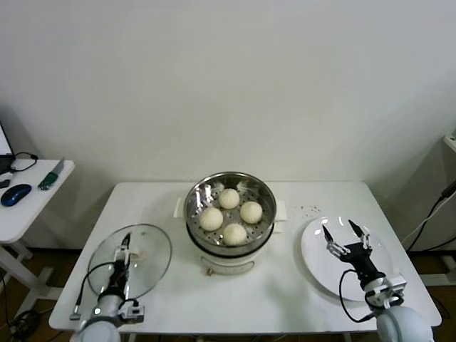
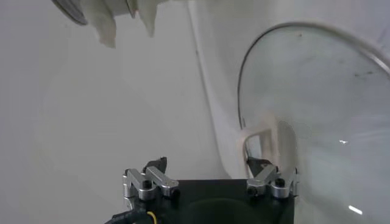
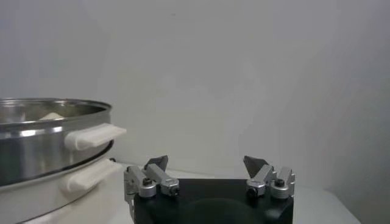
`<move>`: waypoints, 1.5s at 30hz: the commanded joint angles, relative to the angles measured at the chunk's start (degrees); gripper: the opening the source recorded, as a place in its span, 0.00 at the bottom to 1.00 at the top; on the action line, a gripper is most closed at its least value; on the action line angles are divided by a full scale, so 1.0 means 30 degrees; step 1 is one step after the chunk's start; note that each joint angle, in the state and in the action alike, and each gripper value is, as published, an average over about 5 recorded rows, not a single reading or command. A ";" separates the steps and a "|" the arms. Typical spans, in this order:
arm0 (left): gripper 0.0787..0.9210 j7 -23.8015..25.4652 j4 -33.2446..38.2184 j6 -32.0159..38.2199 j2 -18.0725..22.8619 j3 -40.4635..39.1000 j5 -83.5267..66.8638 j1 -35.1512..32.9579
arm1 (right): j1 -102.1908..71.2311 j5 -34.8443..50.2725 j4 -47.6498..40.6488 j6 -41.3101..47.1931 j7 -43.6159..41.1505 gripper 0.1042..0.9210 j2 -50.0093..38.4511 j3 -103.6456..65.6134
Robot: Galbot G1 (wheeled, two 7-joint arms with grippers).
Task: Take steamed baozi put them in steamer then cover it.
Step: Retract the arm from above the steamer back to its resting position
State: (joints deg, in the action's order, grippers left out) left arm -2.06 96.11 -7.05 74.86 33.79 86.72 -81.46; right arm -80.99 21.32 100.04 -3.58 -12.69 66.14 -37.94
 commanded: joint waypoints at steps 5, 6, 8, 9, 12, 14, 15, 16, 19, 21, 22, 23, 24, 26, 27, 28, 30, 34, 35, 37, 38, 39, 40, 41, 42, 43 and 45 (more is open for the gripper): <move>0.88 -0.0990 -0.2957 -0.0077 -0.0105 -0.0193 -0.0599 0.2632 | -0.0332 -0.0852 -0.0195 -0.0221 -0.0210 0.88 0.0666 -0.0322; 0.88 -0.1021 -0.3102 -0.0068 -0.0107 -0.0202 -0.0643 0.2703 | -0.0316 -0.0916 -0.0220 -0.0244 -0.0238 0.88 0.0718 -0.0309; 0.88 -0.1081 -0.3337 -0.0013 -0.0113 -0.0216 -0.0745 0.2844 | -0.0291 -0.1020 -0.0257 -0.0284 -0.0286 0.88 0.0813 -0.0267; 0.88 -0.1082 -0.3425 0.0012 -0.0122 -0.0221 -0.0787 0.2895 | -0.0274 -0.1070 -0.0274 -0.0301 -0.0309 0.88 0.0862 -0.0248; 0.88 -0.0988 -0.3682 0.0095 -0.0167 -0.0218 -0.0832 0.3008 | -0.0216 -0.1179 -0.0311 -0.0332 -0.0363 0.88 0.1002 -0.0206; 0.88 -0.0939 -0.3818 0.0140 -0.0199 -0.0203 -0.0873 0.3047 | -0.0182 -0.1245 -0.0340 -0.0348 -0.0388 0.88 0.1065 -0.0192; 0.88 -0.0955 -0.3889 0.0160 -0.0218 -0.0195 -0.0934 0.3085 | -0.0171 -0.1275 -0.0354 -0.0355 -0.0397 0.88 0.1088 -0.0182; 0.88 -0.1012 -0.3946 0.0180 -0.0234 -0.0187 -0.0999 0.3136 | -0.0163 -0.1310 -0.0370 -0.0367 -0.0407 0.88 0.1111 -0.0171; 0.88 -0.1302 -0.4044 0.0190 -0.0279 -0.0216 -0.1426 0.3321 | -0.0165 -0.1411 -0.0414 -0.0408 -0.0450 0.88 0.1186 -0.0143; 0.88 -0.1458 -0.4028 0.0204 -0.0308 -0.0267 -0.1752 0.3397 | -0.0174 -0.1539 -0.0470 -0.0466 -0.0502 0.88 0.1245 -0.0131; 0.88 -0.1537 -0.4020 0.0213 -0.0323 -0.0299 -0.1933 0.3424 | -0.0180 -0.1615 -0.0518 -0.0509 -0.0538 0.88 0.1277 -0.0124; 0.88 -0.1596 -0.4021 0.0247 -0.0325 -0.0318 -0.2055 0.3445 | -0.0186 -0.1705 -0.0571 -0.0555 -0.0579 0.88 0.1314 -0.0118; 0.88 -0.1637 -0.4030 0.0285 -0.0326 -0.0329 -0.2158 0.3459 | -0.0193 -0.1800 -0.0629 -0.0602 -0.0620 0.88 0.1353 -0.0113; 0.88 -0.1694 -0.4091 0.0374 -0.0321 -0.0333 -0.2290 0.3474 | -0.0204 -0.1967 -0.0753 -0.0690 -0.0708 0.88 0.1445 -0.0105; 0.88 -0.1677 -0.4136 0.0427 -0.0321 -0.0322 -0.2303 0.3468 | -0.0205 -0.2041 -0.0801 -0.0723 -0.0743 0.88 0.1495 -0.0103; 0.86 -0.1657 -0.4183 0.0468 -0.0324 -0.0308 -0.2303 0.3459 | -0.0204 -0.2093 -0.0842 -0.0749 -0.0770 0.88 0.1536 -0.0098; 0.82 -0.1620 -0.4289 0.0564 -0.0329 -0.0271 -0.2303 0.3437 | -0.0180 -0.2160 -0.0894 -0.0781 -0.0809 0.88 0.1606 -0.0091; 0.69 -0.1593 -0.4375 0.0704 -0.0327 -0.0227 -0.2403 0.3389 | -0.0075 -0.2225 -0.0938 -0.0799 -0.0825 0.88 0.1672 -0.0077; 0.66 -0.1585 -0.4354 0.0708 -0.0327 -0.0231 -0.2445 0.3378 | -0.0057 -0.2240 -0.0948 -0.0806 -0.0828 0.88 0.1677 -0.0075; 0.59 -0.1547 -0.4260 0.0695 -0.0332 -0.0248 -0.2568 0.3357 | -0.0037 -0.2266 -0.0969 -0.0829 -0.0835 0.88 0.1695 -0.0073; 0.55 -0.1546 -0.4192 0.0691 -0.0336 -0.0256 -0.2625 0.3347 | -0.0036 -0.2277 -0.0979 -0.0840 -0.0842 0.88 0.1706 -0.0074; 0.52 -0.1555 -0.4110 0.0686 -0.0338 -0.0262 -0.2671 0.3330 | -0.0034 -0.2287 -0.0989 -0.0851 -0.0849 0.88 0.1719 -0.0075; 0.48 -0.1603 -0.3981 0.0652 -0.0343 -0.0277 -0.2764 0.3302 | -0.0034 -0.2299 -0.0997 -0.0867 -0.0855 0.88 0.1738 -0.0078; 0.45 -0.1661 -0.3853 0.0615 -0.0351 -0.0291 -0.2855 0.3272 | -0.0037 -0.2307 -0.1002 -0.0881 -0.0862 0.88 0.1752 -0.0079; 0.42 -0.1711 -0.3706 0.0578 -0.0365 -0.0307 -0.2931 0.3236 | -0.0040 -0.2315 -0.1004 -0.0895 -0.0869 0.88 0.1764 -0.0081; 0.38 -0.1755 -0.3538 0.0537 -0.0390 -0.0325 -0.3007 0.3180 | -0.0039 -0.2327 -0.1006 -0.0917 -0.0873 0.88 0.1775 -0.0085; 0.32 -0.1789 -0.3206 0.0461 -0.0452 -0.0363 -0.3160 0.3068 | -0.0037 -0.2344 -0.1007 -0.0960 -0.0879 0.88 0.1782 -0.0094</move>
State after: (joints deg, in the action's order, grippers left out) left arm -6.63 84.25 -5.23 73.81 32.89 79.21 -71.90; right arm -81.12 14.69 97.13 -6.24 -15.23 71.32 -38.17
